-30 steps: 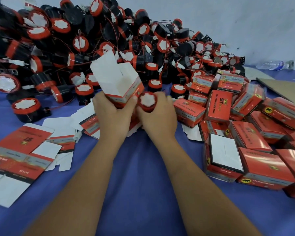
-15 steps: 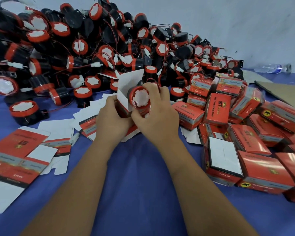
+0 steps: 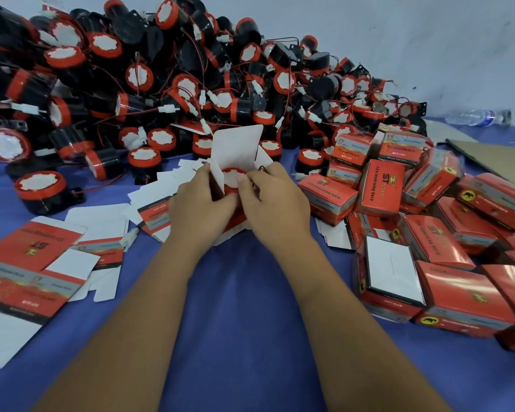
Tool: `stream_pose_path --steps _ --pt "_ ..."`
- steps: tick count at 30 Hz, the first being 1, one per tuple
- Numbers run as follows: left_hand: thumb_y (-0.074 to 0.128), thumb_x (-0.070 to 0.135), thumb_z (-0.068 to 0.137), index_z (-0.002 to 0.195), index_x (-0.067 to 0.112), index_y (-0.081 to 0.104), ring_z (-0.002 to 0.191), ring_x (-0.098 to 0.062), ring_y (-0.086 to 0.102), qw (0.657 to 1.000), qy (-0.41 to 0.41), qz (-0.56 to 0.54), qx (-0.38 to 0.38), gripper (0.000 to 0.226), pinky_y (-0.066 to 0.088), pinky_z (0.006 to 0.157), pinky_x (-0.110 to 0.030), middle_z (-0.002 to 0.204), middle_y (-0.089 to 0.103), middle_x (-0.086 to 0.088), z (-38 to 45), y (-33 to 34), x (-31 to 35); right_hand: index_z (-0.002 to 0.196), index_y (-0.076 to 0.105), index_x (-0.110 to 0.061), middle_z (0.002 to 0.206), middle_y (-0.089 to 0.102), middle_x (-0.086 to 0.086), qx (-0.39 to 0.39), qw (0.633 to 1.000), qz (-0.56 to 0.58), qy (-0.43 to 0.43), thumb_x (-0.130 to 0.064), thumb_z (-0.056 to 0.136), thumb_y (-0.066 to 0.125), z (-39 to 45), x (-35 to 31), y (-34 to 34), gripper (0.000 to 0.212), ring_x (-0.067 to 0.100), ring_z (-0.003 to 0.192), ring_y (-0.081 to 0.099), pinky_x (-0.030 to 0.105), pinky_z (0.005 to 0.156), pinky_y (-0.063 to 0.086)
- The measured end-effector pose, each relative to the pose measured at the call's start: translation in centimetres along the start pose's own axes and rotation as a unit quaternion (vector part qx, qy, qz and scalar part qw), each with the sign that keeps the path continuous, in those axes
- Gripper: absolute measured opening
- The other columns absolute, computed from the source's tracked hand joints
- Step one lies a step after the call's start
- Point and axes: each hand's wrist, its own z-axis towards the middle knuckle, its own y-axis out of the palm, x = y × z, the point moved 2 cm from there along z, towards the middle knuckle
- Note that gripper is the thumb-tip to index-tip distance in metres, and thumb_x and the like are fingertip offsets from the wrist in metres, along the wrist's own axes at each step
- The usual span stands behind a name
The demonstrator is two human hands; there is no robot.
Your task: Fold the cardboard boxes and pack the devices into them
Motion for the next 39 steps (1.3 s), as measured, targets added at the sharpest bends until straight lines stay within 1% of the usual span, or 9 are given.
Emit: stream_pose_path --steps 4,7,13,17,20,26,30,35,39 --pt "0.046 0.038 0.086 0.099 0.057 0.061 0.103 -0.014 0.064 0.986 -0.028 -0.157 0.052 0.027 0.054 0.085 -0.039 0.101 0.069 0.015 0.0 -0.5 -0.1 0.110 0.071 -0.012 0.096 0.057 -0.008 -0.080 0.975 0.210 -0.004 -0.009 0.096 0.043 -0.3 -1.0 -0.2 0.031 0.013 0.092 0.055 0.038 0.077 0.049" --pt "0.049 0.036 0.094 0.122 0.036 0.061 0.118 -0.023 0.058 0.984 -0.015 -0.162 0.069 0.030 0.052 0.096 -0.047 0.119 0.066 0.003 0.1 -0.6 -0.3 0.127 0.056 -0.017 0.099 0.062 -0.005 -0.127 0.940 0.317 -0.007 -0.002 0.094 0.040 -1.1 -2.5 -0.2 0.040 0.015 0.093 0.058 0.038 0.085 0.052" --pt "0.058 0.029 0.095 0.129 0.022 0.057 0.121 -0.027 0.055 0.984 -0.020 -0.149 0.099 0.035 0.049 0.100 -0.050 0.124 0.064 -0.001 0.7 -0.5 -1.0 0.126 0.048 -0.020 0.074 0.047 -0.010 -0.065 0.993 0.042 -0.091 -0.017 0.093 0.047 -0.3 -2.4 -2.1 0.034 0.013 0.062 0.047 0.031 0.049 0.029" --pt "0.059 0.028 0.096 0.125 0.019 0.058 0.118 -0.028 0.056 0.982 -0.015 -0.137 0.131 0.031 0.049 0.099 -0.050 0.118 0.065 -0.001 0.7 -0.5 -1.1 0.104 0.053 -0.012 0.066 0.058 0.002 -0.054 0.998 0.006 -0.025 -0.021 0.091 0.052 0.6 -1.9 -3.5 0.016 0.022 0.060 0.055 0.036 0.052 0.041" --pt "0.059 0.028 0.096 0.127 0.019 0.057 0.119 -0.028 0.054 0.982 -0.015 -0.124 0.139 0.033 0.048 0.100 -0.050 0.119 0.064 0.000 0.7 -0.5 -0.9 0.083 0.063 0.002 0.072 0.064 0.020 -0.112 0.991 0.066 0.029 -0.028 0.094 0.059 1.3 -1.4 -4.1 0.032 0.031 0.061 0.055 0.042 0.059 0.050" --pt "0.057 0.031 0.097 0.131 0.022 0.056 0.123 -0.028 0.053 0.984 -0.013 -0.107 0.143 0.036 0.047 0.102 -0.051 0.123 0.064 0.002 0.5 -0.5 -0.8 0.067 0.075 -0.011 0.045 0.037 -0.002 -0.263 0.903 0.300 0.159 -0.025 0.094 0.064 1.3 -0.8 -4.8 0.032 0.010 0.040 0.028 0.022 0.043 0.024" --pt "0.055 0.033 0.093 0.116 0.023 0.065 0.113 -0.031 0.056 0.989 0.013 -0.087 0.116 0.027 0.049 0.094 -0.052 0.108 0.068 -0.001 0.4 -0.4 -0.7 0.066 0.074 -0.012 0.058 0.046 0.007 -0.197 0.824 0.499 0.184 -0.015 0.095 0.063 1.2 -0.7 -4.8 0.031 0.015 0.047 0.036 0.022 0.045 0.029" --pt "0.052 0.033 0.087 0.095 0.018 0.070 0.100 -0.037 0.059 0.995 0.059 -0.038 0.075 0.024 0.051 0.083 -0.050 0.092 0.067 -0.011 0.2 0.2 -0.2 0.068 0.071 -0.013 0.055 0.057 -0.014 -0.013 0.938 0.326 0.120 -0.019 0.091 0.067 1.6 -0.3 -4.1 0.024 0.000 0.053 0.050 0.018 0.055 0.042" --pt "0.050 0.034 0.084 0.087 0.014 0.065 0.099 -0.039 0.057 0.994 0.072 -0.040 0.072 0.025 0.050 0.080 -0.048 0.087 0.065 -0.012 0.2 0.3 -0.3 0.085 0.076 -0.014 0.106 0.052 -0.003 0.044 0.995 0.079 0.039 -0.024 0.088 0.071 1.1 0.2 -2.6 0.012 0.017 0.105 0.048 0.030 0.083 0.044"
